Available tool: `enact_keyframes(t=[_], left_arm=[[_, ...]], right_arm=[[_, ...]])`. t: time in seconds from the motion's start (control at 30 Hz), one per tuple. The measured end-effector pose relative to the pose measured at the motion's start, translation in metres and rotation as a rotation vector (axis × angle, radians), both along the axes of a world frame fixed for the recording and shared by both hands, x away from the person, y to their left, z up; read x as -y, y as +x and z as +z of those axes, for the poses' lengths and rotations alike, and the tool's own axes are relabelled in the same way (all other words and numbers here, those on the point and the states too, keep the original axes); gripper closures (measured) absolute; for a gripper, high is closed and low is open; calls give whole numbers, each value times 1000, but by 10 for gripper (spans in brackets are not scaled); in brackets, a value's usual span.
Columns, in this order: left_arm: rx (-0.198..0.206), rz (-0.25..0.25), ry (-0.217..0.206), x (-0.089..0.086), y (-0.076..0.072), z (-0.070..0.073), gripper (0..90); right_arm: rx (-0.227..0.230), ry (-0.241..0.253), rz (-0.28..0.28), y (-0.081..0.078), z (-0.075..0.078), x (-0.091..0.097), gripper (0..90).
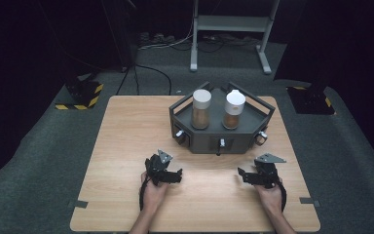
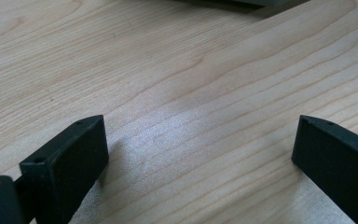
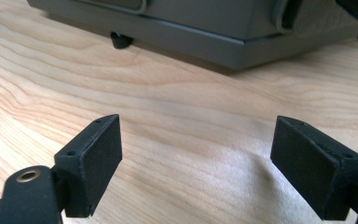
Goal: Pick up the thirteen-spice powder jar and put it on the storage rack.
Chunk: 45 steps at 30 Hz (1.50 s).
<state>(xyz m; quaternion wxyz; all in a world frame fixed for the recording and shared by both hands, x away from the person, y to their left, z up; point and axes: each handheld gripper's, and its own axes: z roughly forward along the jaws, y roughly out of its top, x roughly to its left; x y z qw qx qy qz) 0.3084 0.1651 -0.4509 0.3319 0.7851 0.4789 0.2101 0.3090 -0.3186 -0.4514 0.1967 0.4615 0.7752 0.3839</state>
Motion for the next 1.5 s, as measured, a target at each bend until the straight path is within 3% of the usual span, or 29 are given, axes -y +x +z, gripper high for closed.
enact_keyframes(t=[0.13, 0.27, 1.5], left_arm=[[0, 1, 0, 0, 0, 0, 34], [0, 2, 1, 1, 0, 0, 33], [-1, 4, 1, 1, 0, 0, 30]], right_arm=[[-10, -20, -1, 1, -1, -3, 143], [-17, -85, 5, 3, 2, -15, 114], [-16, -85, 1, 2, 2, -15, 114]])
